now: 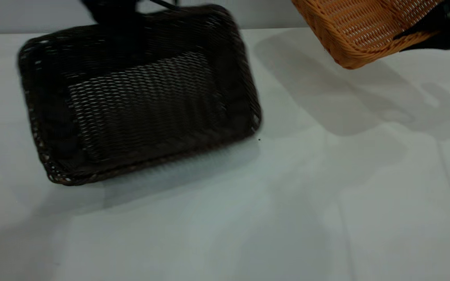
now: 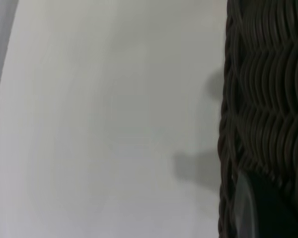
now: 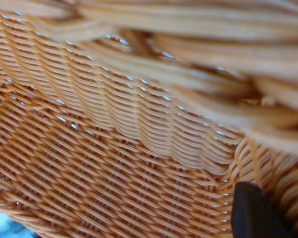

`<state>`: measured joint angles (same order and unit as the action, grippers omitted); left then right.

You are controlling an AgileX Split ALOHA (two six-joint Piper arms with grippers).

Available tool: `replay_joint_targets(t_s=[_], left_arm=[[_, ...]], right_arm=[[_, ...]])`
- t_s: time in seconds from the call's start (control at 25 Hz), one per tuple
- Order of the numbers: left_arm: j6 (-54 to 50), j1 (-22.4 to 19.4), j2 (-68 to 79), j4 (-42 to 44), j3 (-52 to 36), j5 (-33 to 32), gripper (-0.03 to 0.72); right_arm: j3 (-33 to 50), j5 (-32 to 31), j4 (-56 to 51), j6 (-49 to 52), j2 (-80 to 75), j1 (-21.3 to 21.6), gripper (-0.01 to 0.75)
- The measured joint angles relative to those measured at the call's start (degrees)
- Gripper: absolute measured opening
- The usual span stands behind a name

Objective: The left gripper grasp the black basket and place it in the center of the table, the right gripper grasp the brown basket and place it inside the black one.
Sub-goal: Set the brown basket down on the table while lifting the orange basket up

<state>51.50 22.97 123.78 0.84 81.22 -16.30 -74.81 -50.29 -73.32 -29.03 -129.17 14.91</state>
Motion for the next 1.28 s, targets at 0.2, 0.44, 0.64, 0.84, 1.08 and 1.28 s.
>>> replay_joint_targets(t_s=[0.2, 0.44, 0.64, 0.84, 1.08, 1.28], left_arm=[[4.27, 5.61, 1.00, -0.06, 0.00, 0.38, 0.081], [6.31, 9.54, 3.65, -0.06, 0.49, 4.20, 0.081], [8.64, 11.84, 3.99, -0.18, 0.56, 5.19, 0.085], [8.77, 12.31, 4.34, -0.24, 0.56, 5.80, 0.167], [8.94, 12.56, 5.03, -0.24, 0.56, 6.87, 0.407], [8.82, 12.56, 4.31, -0.24, 0.56, 8.76, 0.511]], right_arm=[[-3.32, -1.93, 4.97, 1.34, -0.36, 0.07, 0.078], [-5.04, -2.11, 5.99, 1.63, -0.46, 0.13, 0.078], [-5.28, -2.13, 6.74, 1.67, -0.46, 0.13, 0.078], [-5.35, -2.25, 6.74, 1.67, -0.46, 0.19, 0.078], [-5.35, -2.64, 7.14, 1.67, -0.46, 0.57, 0.078], [-5.35, -3.54, 7.32, 1.67, -0.46, 1.66, 0.078]])
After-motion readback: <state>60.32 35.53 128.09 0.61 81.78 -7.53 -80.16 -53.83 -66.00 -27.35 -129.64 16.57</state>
